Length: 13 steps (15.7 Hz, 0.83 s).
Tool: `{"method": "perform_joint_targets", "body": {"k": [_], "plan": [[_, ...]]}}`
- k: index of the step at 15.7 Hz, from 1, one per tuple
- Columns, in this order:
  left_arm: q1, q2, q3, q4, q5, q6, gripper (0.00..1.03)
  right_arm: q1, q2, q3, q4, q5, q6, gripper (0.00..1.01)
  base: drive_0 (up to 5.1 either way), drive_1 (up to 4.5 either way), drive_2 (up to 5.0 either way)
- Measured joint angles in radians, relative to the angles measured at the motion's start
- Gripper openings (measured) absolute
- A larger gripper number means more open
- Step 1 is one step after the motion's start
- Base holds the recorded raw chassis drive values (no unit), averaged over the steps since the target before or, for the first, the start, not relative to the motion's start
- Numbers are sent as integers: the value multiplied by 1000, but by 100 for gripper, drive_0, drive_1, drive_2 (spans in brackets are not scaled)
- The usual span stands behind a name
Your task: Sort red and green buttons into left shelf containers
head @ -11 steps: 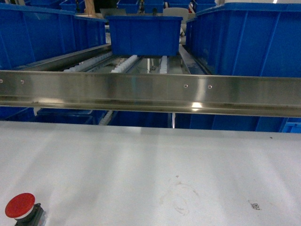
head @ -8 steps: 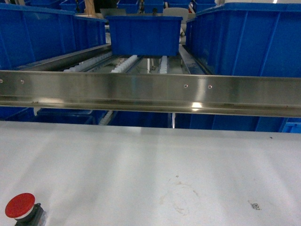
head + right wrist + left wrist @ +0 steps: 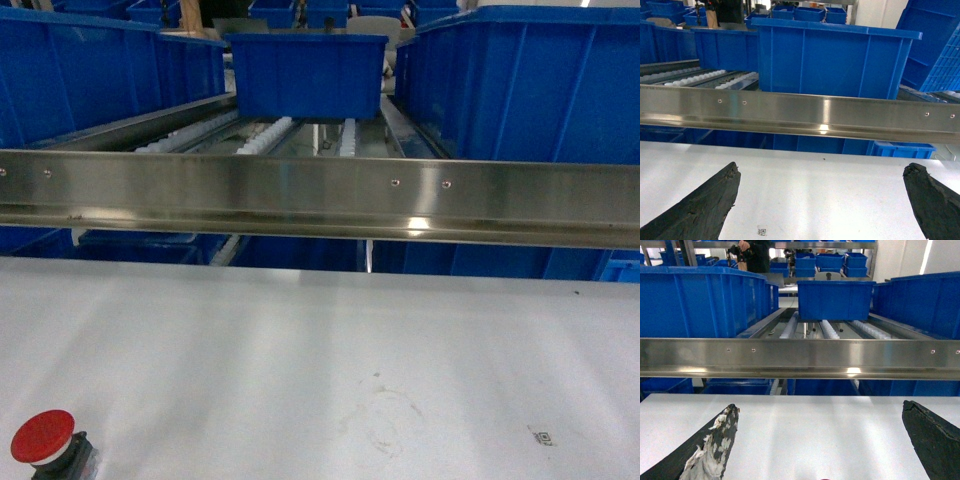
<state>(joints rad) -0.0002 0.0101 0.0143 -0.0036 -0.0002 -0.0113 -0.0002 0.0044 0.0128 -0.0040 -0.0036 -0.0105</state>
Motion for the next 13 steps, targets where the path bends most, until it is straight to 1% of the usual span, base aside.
{"method": "perform_joint_targets", "body": {"k": [6,7,8,9,10,11,12,13], "plan": [[0,0,0,0,0,0,98,-1,3,0,6,-2,2,98,0,0,0],[18,23,0,47,25,1,98,-12,82,1,113,-31,2,98,0,0,0],[77,115,4,145,70,0,98,-28,213,3,216,-48,0,98,0,0,0],[118,240,5,245,96,1,98,-40,344,10,329,-54,-8,98,0,0,0],[128,365,17,346,126,0,98,-43,470,43,427,-68,-16,98,0,0,0],[128,489,60,427,145,5,98,-55,589,87,518,-76,-19,98,0,0,0],[118,608,126,453,164,4,98,-70,707,129,561,-100,-33,98,0,0,0],[88,732,185,425,164,11,98,-80,840,163,573,-122,-56,98,0,0,0]]}}
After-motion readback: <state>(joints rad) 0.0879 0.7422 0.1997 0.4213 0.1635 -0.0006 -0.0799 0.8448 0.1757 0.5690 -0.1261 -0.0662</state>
